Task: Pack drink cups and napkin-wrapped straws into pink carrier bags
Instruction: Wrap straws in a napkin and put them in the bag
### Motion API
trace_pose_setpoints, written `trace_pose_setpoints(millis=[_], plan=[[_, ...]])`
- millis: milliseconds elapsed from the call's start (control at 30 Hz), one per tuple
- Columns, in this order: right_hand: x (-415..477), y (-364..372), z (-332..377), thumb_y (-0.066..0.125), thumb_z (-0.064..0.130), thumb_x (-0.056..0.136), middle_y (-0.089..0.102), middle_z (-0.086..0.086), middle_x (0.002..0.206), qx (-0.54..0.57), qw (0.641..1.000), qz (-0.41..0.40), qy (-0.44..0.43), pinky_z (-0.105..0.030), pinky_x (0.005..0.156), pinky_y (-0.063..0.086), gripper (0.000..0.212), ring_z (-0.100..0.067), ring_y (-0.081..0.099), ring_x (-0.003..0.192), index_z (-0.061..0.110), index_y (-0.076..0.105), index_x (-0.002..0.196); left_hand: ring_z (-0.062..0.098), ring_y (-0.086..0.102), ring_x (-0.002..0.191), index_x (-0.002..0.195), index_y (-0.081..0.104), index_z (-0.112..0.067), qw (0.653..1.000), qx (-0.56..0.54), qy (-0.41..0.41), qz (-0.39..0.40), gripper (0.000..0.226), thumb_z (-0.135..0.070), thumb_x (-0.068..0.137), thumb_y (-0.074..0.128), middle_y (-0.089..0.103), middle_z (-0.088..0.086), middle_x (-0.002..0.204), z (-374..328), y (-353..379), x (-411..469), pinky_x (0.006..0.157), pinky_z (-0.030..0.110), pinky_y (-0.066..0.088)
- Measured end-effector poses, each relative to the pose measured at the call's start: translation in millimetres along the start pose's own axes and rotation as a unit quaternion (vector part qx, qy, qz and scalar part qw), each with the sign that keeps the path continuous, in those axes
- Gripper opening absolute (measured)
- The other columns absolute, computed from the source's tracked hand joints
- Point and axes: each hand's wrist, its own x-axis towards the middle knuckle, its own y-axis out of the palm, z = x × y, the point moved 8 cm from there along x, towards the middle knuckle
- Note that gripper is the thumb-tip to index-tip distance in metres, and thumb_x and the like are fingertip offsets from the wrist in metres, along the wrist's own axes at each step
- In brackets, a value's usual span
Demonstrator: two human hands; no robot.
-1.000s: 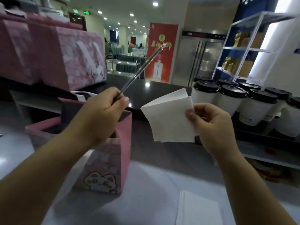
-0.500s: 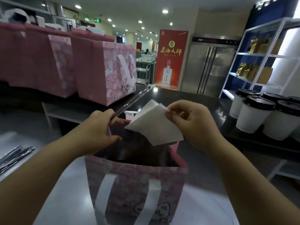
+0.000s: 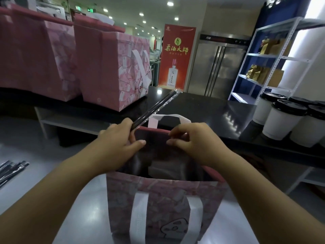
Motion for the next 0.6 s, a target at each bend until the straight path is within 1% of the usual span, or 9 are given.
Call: trace_pose_setpoints(millis=[33, 67, 167, 233, 367, 433, 500, 567, 600], plan=[[-2, -4, 2, 0.073, 0.034, 0.08, 0.066, 0.014, 0.078, 0.075, 0.997, -0.009, 0.012, -0.023, 0.069, 0.051, 0.017, -0.003, 0.062, 0.071, 0.029, 0.071, 0.096, 0.013, 0.049, 0.068, 0.08, 0.039, -0.021, 1.0, 0.0, 0.014, -0.005, 0.026, -0.041, 0.088, 0.053, 0.053, -0.003, 0.074, -6, -2, -1, 0.065, 0.033, 0.037], [-4, -9, 6, 0.074, 0.031, 0.079, 0.068, 0.011, 0.078, 0.155, 0.988, -0.019, 0.017, -0.021, 0.067, 0.052, 0.015, -0.002, 0.063, 0.067, 0.029, 0.07, 0.094, 0.013, 0.048, 0.064, 0.079, 0.038, -0.021, 1.0, -0.001, 0.027, -0.008, 0.024, -0.038, 0.09, 0.053, 0.052, -0.003, 0.071, -12, -4, -1, 0.061, 0.032, 0.035], [-11, -25, 20, 0.072, 0.022, 0.079, 0.072, -0.003, 0.086, 0.359, 0.932, -0.05, 0.012, -0.026, 0.057, 0.053, 0.02, -0.012, 0.065, 0.066, 0.021, 0.068, 0.098, 0.012, 0.047, 0.06, 0.079, 0.038, -0.024, 0.998, -0.002, 0.056, 0.005, 0.021, -0.034, 0.092, 0.051, 0.051, -0.004, 0.07, -26, -4, -1, 0.054, 0.029, 0.036], [-15, -33, 25, 0.069, 0.023, 0.074, 0.072, -0.004, 0.086, 0.437, 0.896, -0.077, 0.015, -0.024, 0.054, 0.051, 0.027, -0.012, 0.066, 0.067, 0.018, 0.068, 0.1, 0.008, 0.045, 0.06, 0.076, 0.035, -0.028, 0.997, 0.017, 0.073, 0.02, 0.023, -0.034, 0.093, 0.05, 0.049, -0.006, 0.071, -35, 1, -1, 0.053, 0.027, 0.034], [-21, -38, 26, 0.063, 0.021, 0.073, 0.072, -0.008, 0.09, 0.519, 0.849, -0.096, 0.018, -0.021, 0.056, 0.053, 0.029, -0.012, 0.068, 0.072, 0.012, 0.067, 0.101, 0.007, 0.045, 0.063, 0.076, 0.035, -0.027, 0.994, 0.01, 0.107, 0.007, 0.022, -0.032, 0.093, 0.049, 0.048, -0.007, 0.074, -49, 4, -1, 0.054, 0.025, 0.034], [-24, -38, 25, 0.063, 0.019, 0.073, 0.072, -0.007, 0.089, 0.556, 0.825, -0.102, 0.022, -0.022, 0.057, 0.053, 0.029, -0.014, 0.068, 0.074, 0.01, 0.067, 0.101, 0.007, 0.045, 0.065, 0.079, 0.038, -0.027, 0.993, 0.004, 0.119, 0.002, 0.019, -0.032, 0.093, 0.049, 0.049, -0.006, 0.076, -54, 5, -1, 0.056, 0.025, 0.035], [-27, -38, 23, 0.063, 0.019, 0.073, 0.071, -0.006, 0.087, 0.584, 0.803, -0.11, 0.034, -0.022, 0.058, 0.054, 0.03, -0.013, 0.068, 0.074, 0.008, 0.066, 0.1, 0.008, 0.047, 0.071, 0.085, 0.042, -0.023, 0.992, 0.007, 0.129, -0.009, 0.014, -0.033, 0.092, 0.049, 0.049, -0.007, 0.081, -56, 7, 1, 0.061, 0.026, 0.038], [-30, -39, 21, 0.062, 0.017, 0.075, 0.069, -0.007, 0.085, 0.596, 0.792, -0.124, 0.044, -0.022, 0.058, 0.055, 0.026, -0.013, 0.067, 0.071, 0.007, 0.067, 0.098, 0.008, 0.047, 0.077, 0.091, 0.045, -0.021, 0.99, 0.006, 0.139, -0.016, 0.013, -0.033, 0.092, 0.049, 0.047, -0.007, 0.086, -55, 10, 3, 0.07, 0.03, 0.043], [-32, -41, 20, 0.061, 0.014, 0.079, 0.069, -0.007, 0.085, 0.591, 0.794, -0.134, 0.05, -0.022, 0.059, 0.056, 0.02, -0.013, 0.067, 0.07, 0.008, 0.067, 0.097, 0.006, 0.047, 0.078, 0.096, 0.046, -0.021, 0.989, -0.001, 0.149, -0.013, 0.014, -0.034, 0.091, 0.049, 0.046, -0.009, 0.088, -56, 13, 4, 0.072, 0.031, 0.044]])
